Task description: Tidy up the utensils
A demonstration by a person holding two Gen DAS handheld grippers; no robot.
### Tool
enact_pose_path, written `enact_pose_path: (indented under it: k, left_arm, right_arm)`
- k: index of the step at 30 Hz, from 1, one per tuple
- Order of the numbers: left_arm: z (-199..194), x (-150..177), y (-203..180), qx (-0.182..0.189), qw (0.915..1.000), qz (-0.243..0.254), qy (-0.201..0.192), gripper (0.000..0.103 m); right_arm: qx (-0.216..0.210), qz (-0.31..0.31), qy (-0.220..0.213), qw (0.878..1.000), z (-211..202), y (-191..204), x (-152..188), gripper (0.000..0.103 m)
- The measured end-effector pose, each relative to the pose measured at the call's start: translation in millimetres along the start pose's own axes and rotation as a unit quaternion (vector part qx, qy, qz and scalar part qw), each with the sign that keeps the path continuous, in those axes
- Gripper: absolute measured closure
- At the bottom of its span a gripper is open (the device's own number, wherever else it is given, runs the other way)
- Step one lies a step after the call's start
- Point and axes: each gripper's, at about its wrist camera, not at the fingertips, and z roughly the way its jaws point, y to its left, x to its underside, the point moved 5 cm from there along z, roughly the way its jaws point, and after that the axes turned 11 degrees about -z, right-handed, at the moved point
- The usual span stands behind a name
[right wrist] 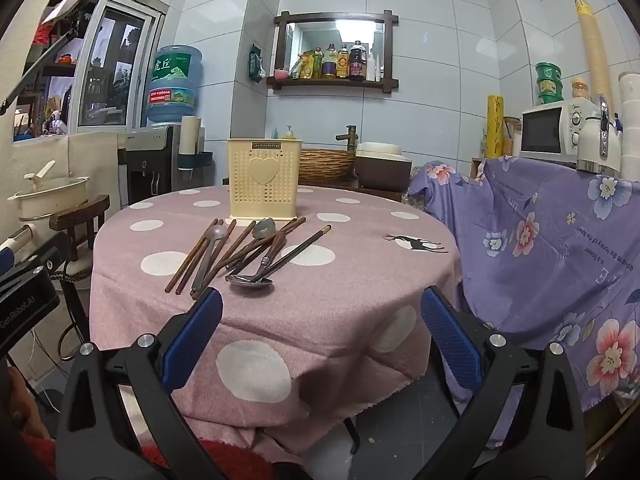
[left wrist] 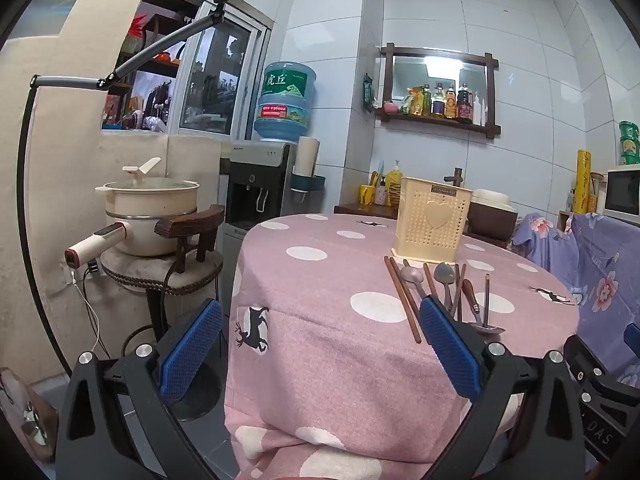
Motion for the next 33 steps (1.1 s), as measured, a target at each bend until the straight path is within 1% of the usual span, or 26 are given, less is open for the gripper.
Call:
enact_pose_path:
  k: [33]
  left_arm:
    - [2.6, 0.1, -1.4, -0.005, 1.0000, 0.000, 0.006, 0.005]
  right_arm:
    - [0.000, -0.001, 0.002, 1.000, 1.0, 1.5, 1.8, 0.005]
